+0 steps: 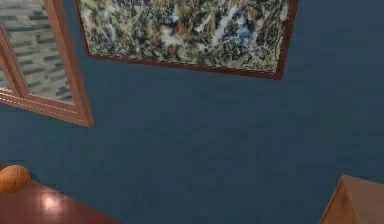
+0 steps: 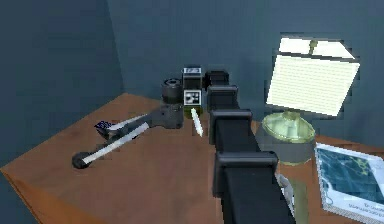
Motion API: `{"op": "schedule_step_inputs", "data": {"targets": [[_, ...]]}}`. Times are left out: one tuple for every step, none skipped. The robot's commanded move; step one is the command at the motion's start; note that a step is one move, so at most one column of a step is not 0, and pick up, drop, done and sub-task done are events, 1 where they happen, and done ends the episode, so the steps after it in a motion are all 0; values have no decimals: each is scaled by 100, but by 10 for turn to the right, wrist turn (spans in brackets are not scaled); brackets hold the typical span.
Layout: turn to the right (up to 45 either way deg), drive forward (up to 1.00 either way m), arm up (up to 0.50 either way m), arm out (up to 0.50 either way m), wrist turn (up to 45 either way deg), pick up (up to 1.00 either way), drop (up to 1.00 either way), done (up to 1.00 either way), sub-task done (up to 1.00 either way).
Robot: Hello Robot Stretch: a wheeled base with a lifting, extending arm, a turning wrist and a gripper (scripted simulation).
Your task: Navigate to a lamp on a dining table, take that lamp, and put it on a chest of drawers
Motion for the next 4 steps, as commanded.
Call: {"op": "schedule_step_inputs", "data": {"targets": [[0, 0, 0, 0, 450, 0, 0, 0, 0], [0, 0, 0, 0, 420, 0, 0, 0, 0], [0, 0, -8, 0, 0, 0, 0, 0, 0], [0, 0, 0, 0, 0, 100, 0, 0, 0]]}}
